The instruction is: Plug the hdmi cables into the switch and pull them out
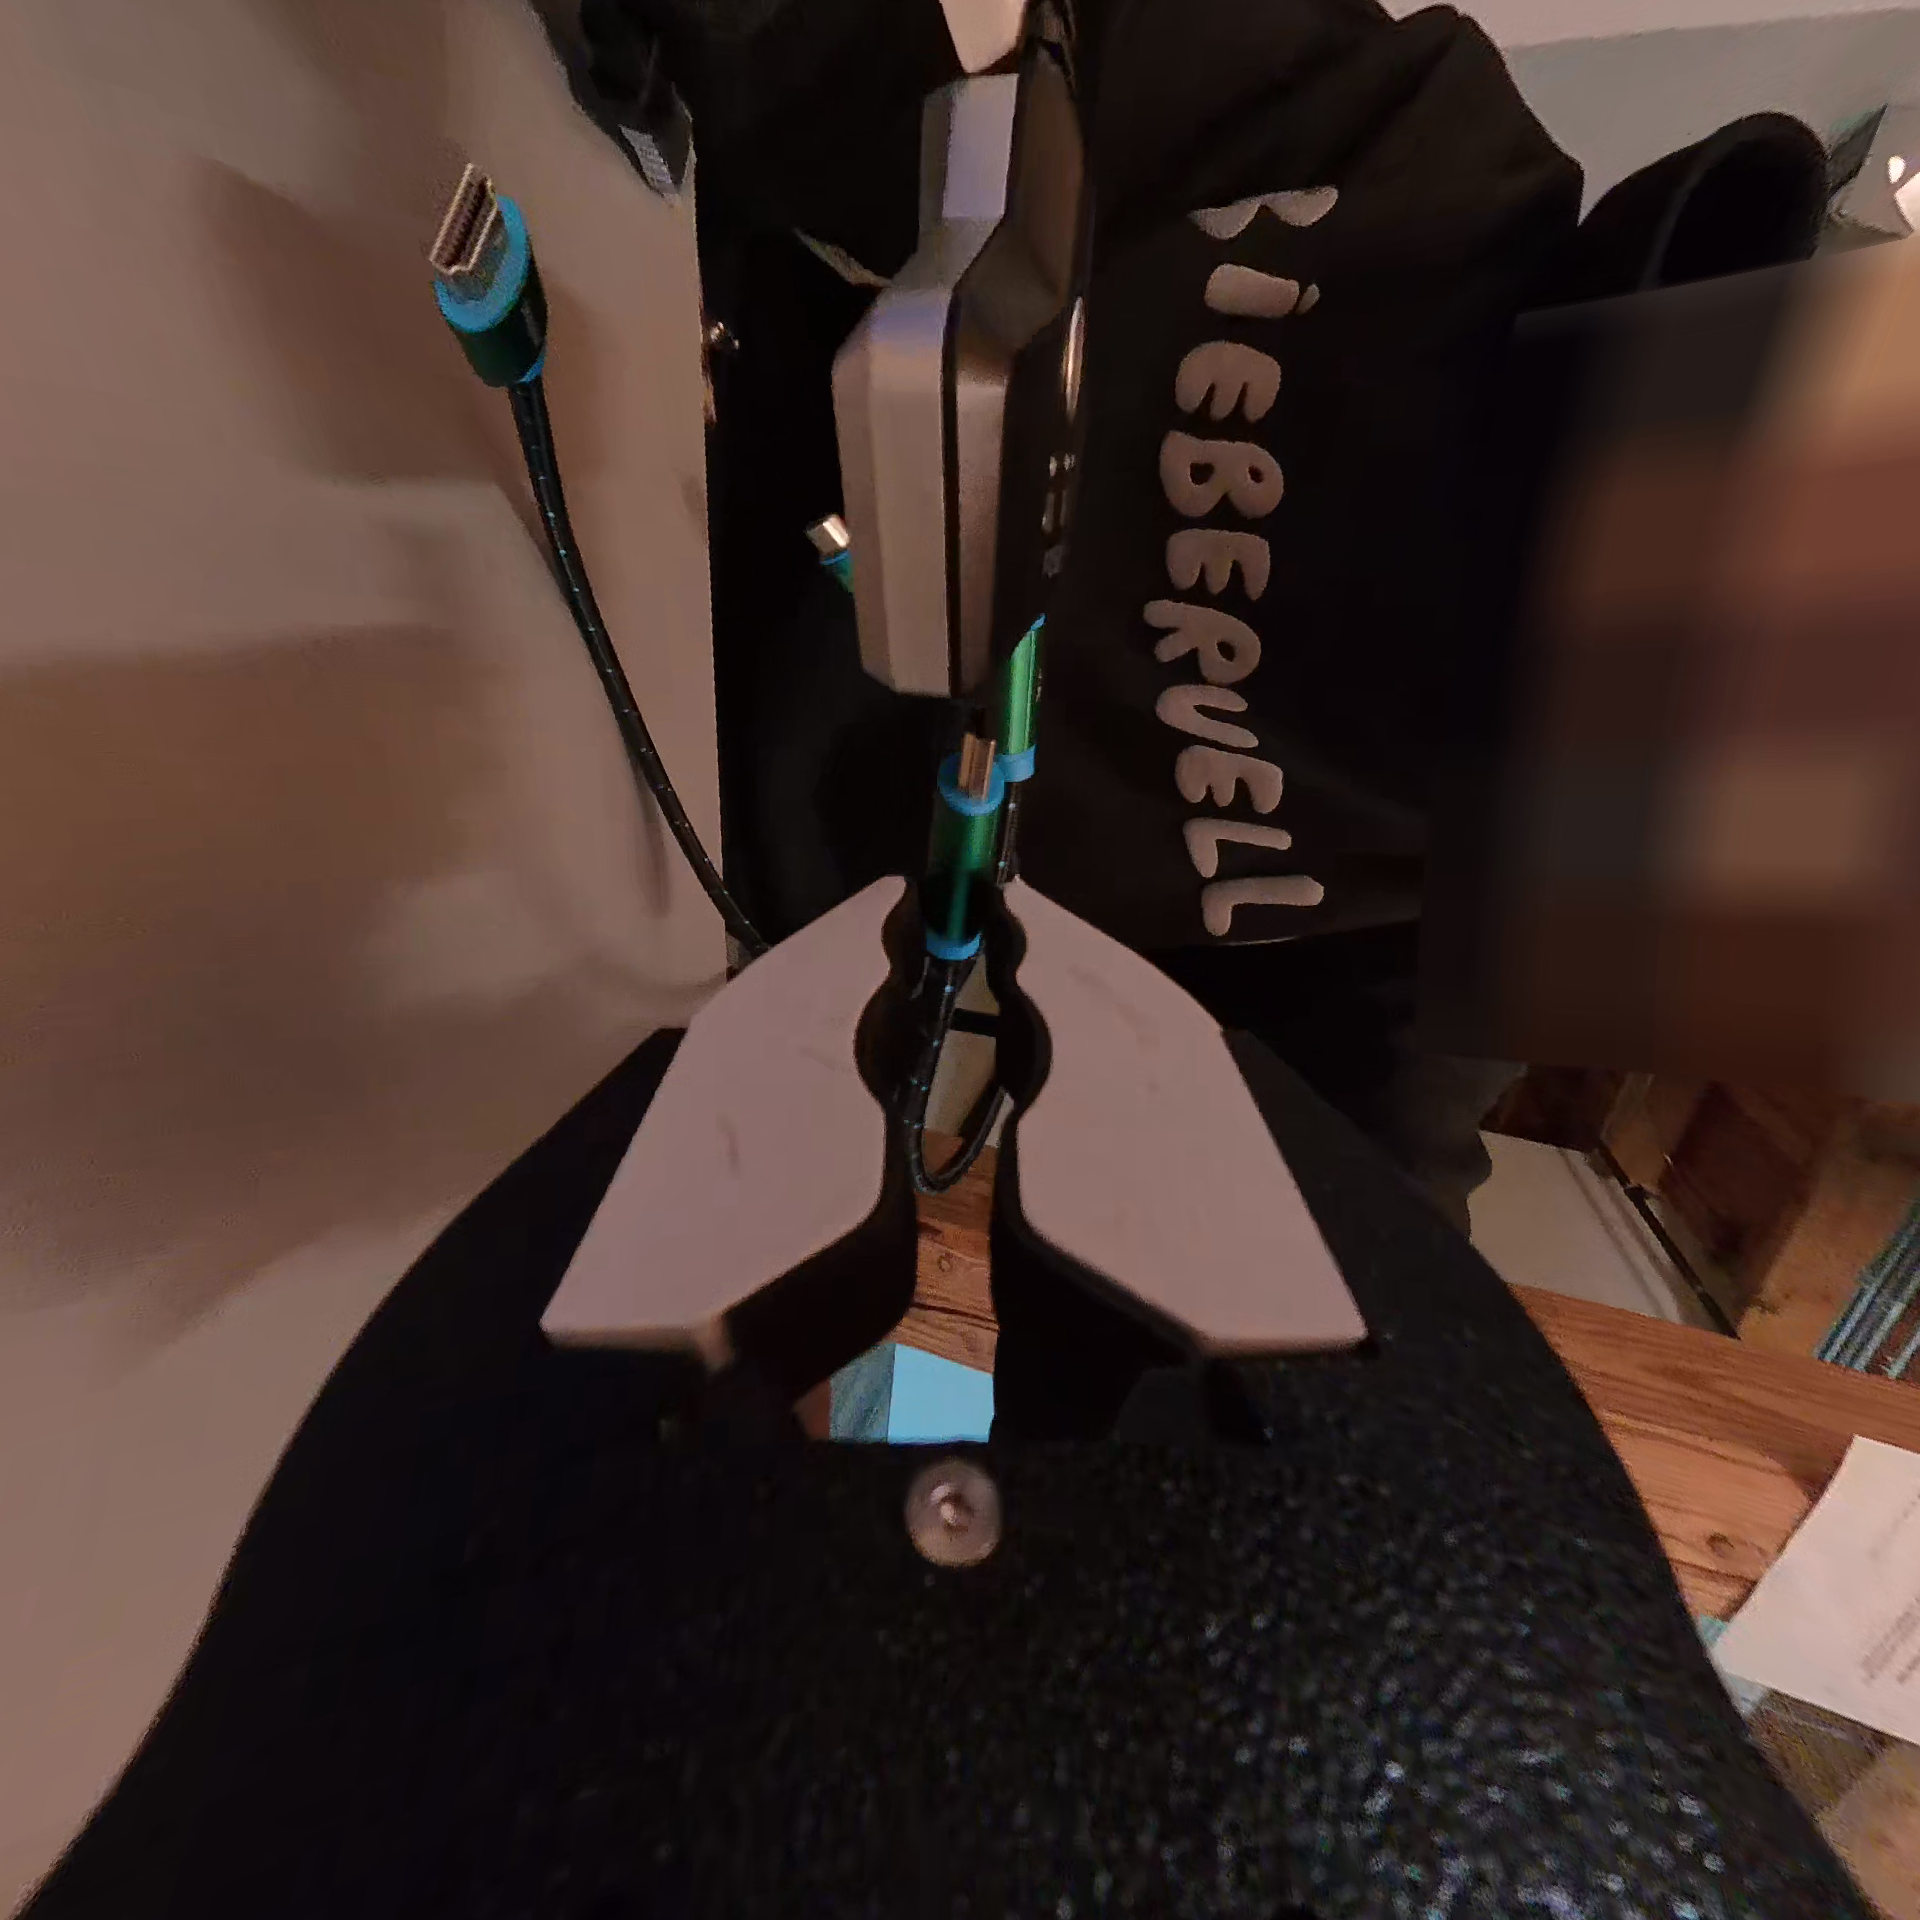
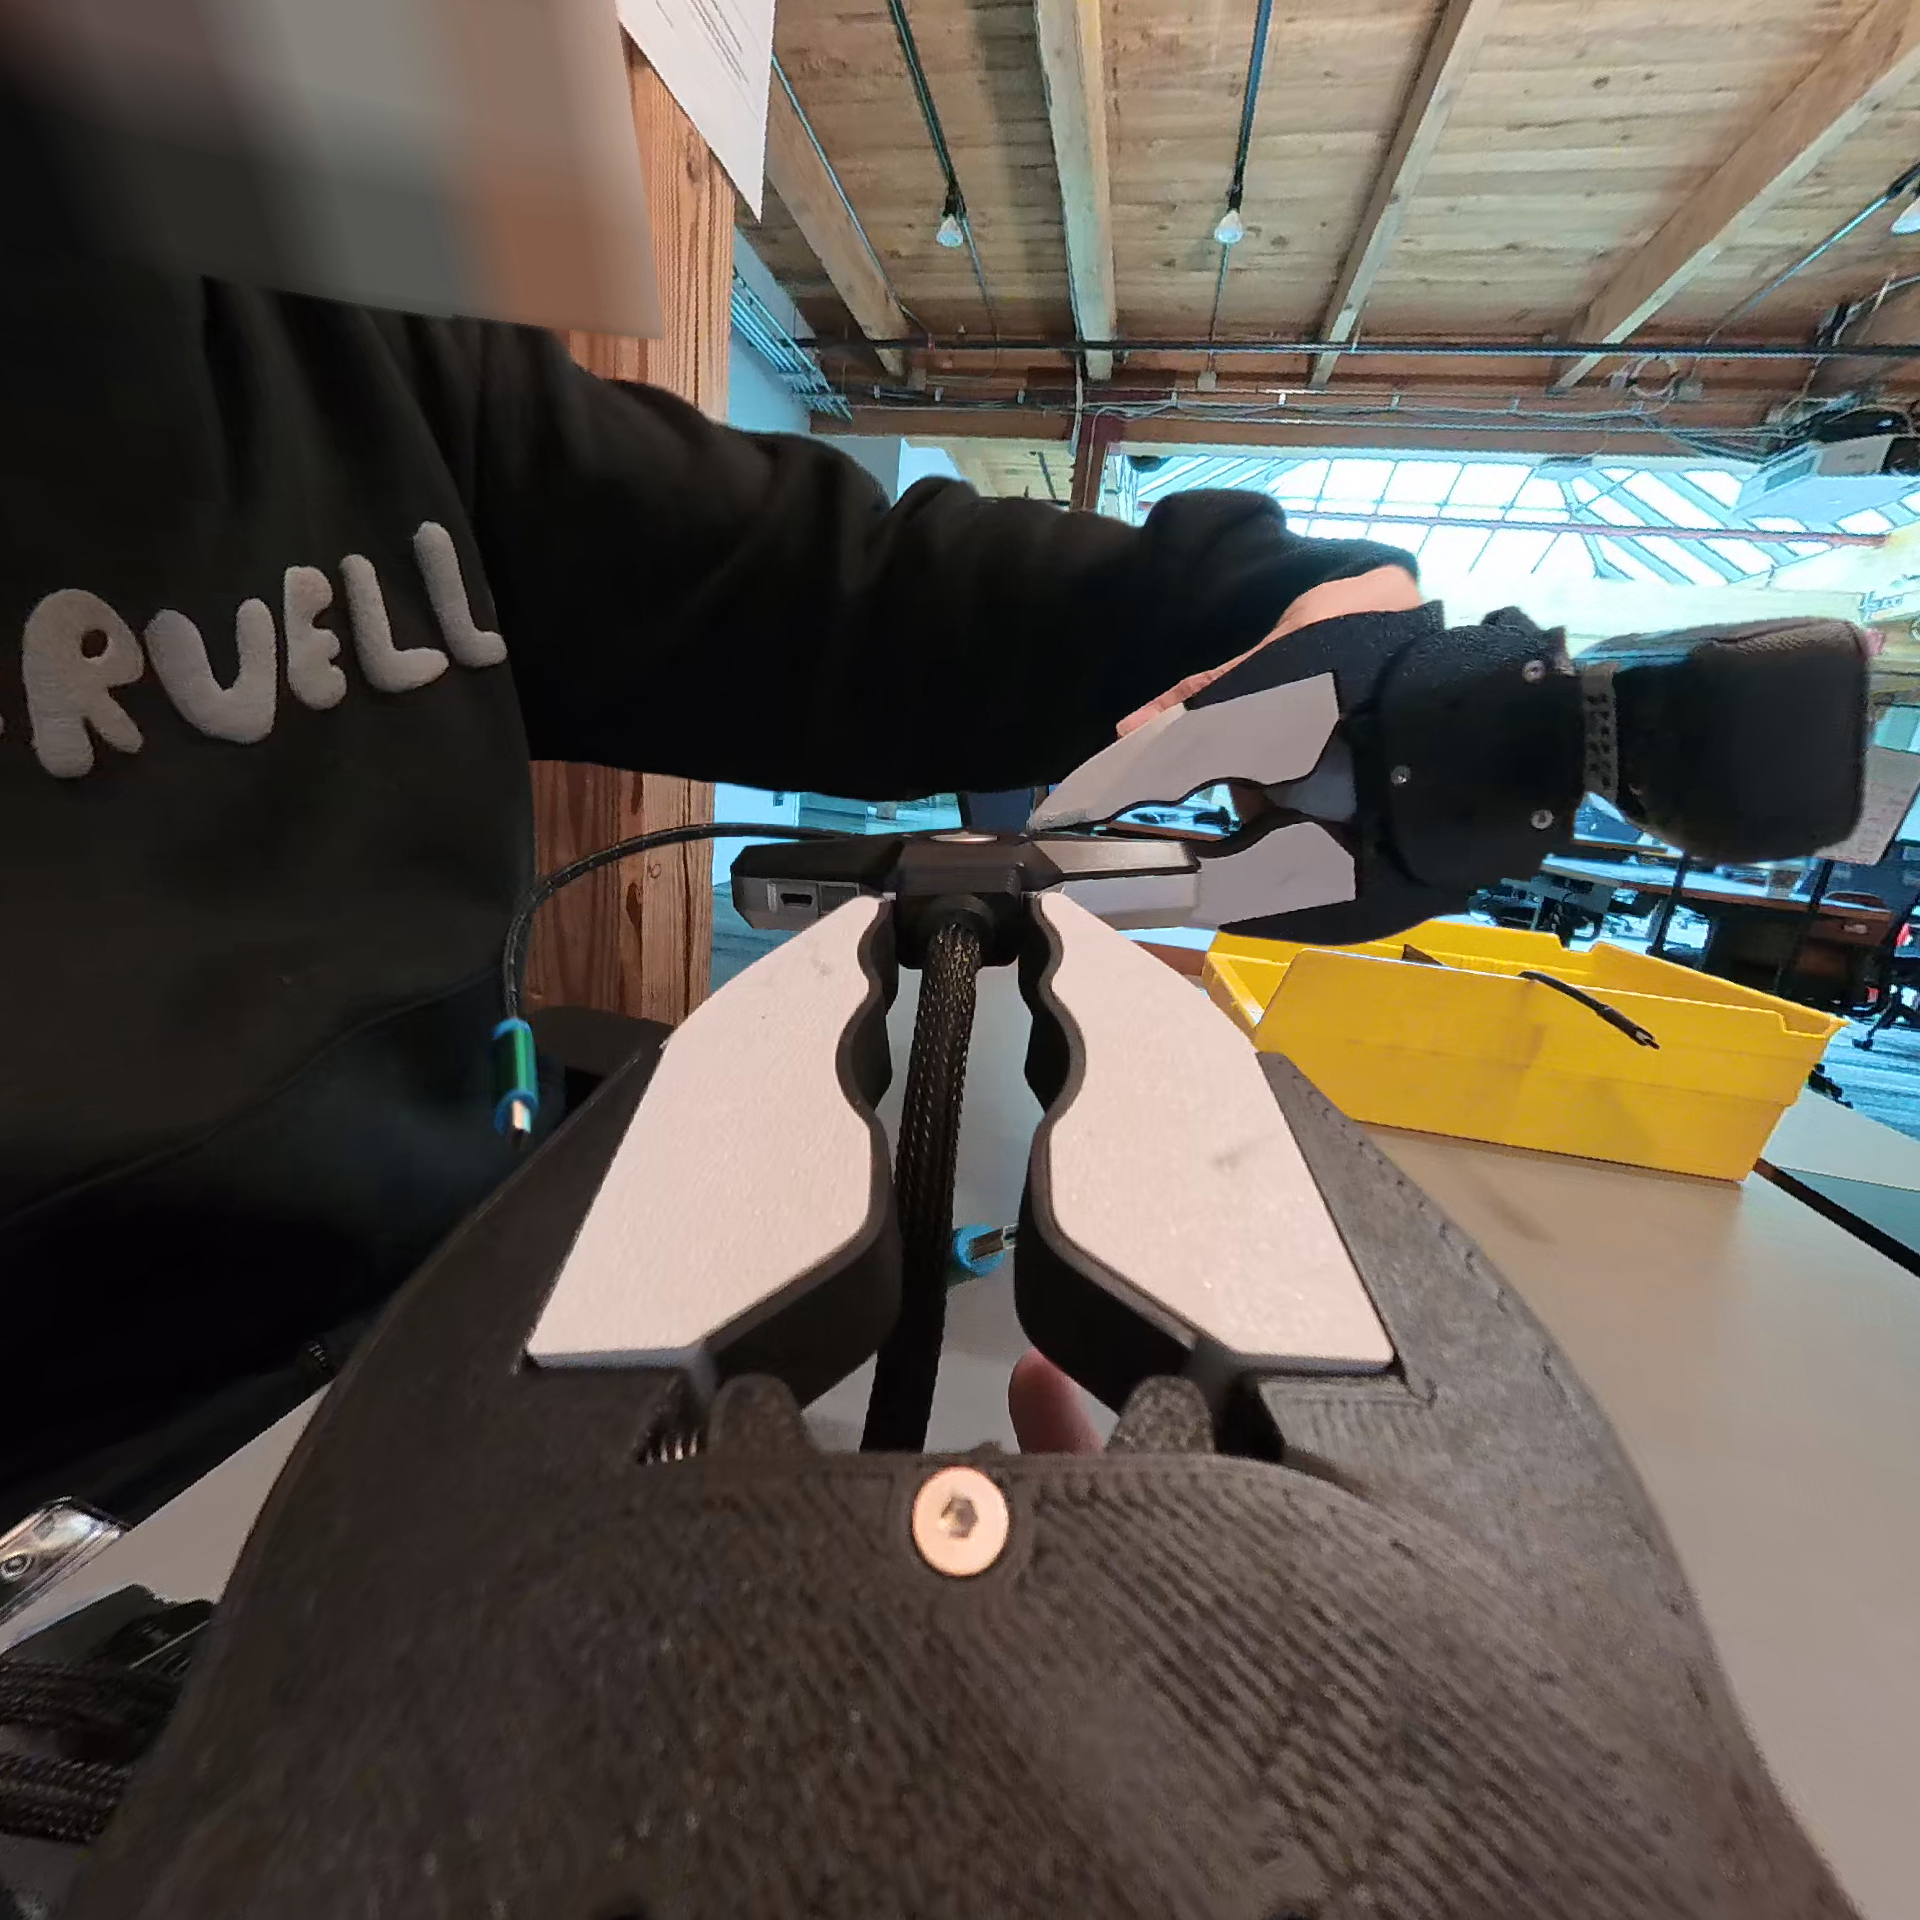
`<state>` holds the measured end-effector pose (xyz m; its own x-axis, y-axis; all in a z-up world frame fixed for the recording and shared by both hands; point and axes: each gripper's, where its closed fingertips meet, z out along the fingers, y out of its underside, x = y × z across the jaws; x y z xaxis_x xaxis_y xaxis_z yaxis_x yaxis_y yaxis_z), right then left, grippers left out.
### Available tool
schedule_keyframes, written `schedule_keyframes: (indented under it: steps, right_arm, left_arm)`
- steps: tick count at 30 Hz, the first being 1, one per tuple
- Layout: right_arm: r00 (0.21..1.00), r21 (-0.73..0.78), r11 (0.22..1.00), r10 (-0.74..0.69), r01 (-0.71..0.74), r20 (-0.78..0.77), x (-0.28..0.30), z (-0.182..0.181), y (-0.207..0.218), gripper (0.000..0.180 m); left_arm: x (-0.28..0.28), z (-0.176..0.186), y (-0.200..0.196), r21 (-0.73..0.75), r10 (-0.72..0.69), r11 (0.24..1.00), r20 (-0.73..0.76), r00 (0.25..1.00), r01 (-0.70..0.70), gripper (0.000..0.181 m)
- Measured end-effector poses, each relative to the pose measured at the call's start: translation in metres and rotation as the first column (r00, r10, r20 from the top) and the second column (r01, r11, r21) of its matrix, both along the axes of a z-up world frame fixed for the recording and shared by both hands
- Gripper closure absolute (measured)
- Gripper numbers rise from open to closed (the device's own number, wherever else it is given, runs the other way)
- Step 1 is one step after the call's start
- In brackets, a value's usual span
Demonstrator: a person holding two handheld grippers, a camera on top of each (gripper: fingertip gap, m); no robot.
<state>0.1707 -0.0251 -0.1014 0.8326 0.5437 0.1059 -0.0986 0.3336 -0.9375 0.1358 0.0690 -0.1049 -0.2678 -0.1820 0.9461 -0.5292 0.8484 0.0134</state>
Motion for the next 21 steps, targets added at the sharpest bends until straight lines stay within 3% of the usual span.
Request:
schedule_keyframes:
  steps: [21]
  right_arm:
    - [0.984, -0.058, 0.997, -0.036, 0.047, 0.176, -0.016, -0.010, 0.006, 0.157]
  left_arm:
    - [-0.009, -0.006, 0.005, 0.031, -0.147, 0.988, -0.137, 0.980, 0.153, 0.170]
